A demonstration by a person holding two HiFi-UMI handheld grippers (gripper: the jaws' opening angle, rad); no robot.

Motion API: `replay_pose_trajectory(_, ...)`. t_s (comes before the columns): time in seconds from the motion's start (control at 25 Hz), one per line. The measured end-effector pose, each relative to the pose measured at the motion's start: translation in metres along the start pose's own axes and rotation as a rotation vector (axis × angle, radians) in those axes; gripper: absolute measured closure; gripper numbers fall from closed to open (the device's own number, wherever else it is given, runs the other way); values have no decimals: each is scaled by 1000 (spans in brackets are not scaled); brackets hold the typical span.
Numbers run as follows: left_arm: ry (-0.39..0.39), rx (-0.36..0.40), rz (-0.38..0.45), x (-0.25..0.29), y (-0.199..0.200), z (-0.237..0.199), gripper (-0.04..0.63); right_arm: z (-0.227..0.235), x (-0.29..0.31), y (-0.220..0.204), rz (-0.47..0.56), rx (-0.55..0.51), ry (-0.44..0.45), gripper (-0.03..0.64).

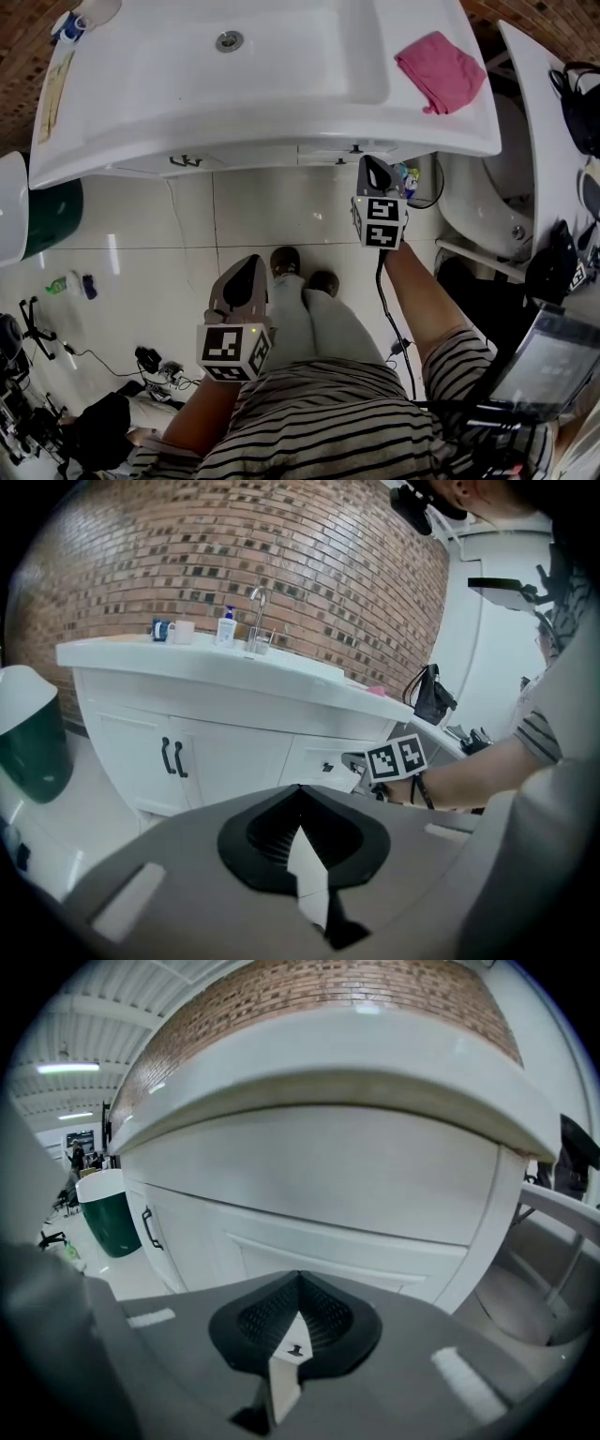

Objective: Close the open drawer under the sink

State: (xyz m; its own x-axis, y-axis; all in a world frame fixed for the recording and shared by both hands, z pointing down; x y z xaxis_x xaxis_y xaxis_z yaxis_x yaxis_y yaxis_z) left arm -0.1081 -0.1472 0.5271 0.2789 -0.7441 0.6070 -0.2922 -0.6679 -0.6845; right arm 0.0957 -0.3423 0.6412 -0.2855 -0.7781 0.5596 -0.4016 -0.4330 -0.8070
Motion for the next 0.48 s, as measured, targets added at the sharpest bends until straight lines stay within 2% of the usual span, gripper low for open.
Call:
replay_pose_trajectory(0.2, 50, -17, 58, -62, 23, 26, 580, -11, -93, 31, 37, -29, 74, 617)
replay_pose_trajectory(0.48, 83, -9, 170, -152, 66, 42, 580, -23, -236, 88, 110, 49, 112, 617)
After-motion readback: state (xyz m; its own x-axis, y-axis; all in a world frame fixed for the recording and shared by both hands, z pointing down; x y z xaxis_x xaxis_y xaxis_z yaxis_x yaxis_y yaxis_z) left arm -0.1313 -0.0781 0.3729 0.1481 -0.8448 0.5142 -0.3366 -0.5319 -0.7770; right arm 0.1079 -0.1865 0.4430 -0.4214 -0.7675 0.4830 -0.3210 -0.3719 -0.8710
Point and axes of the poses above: the fingertips, and each gripper's own axes: x forward along the fingers, z to its right, y out of its top, the point moved 3 cm from there along -x, backward along the fingers, and after that the axes turned 9 degrees about -x, right-handed, at the moved point
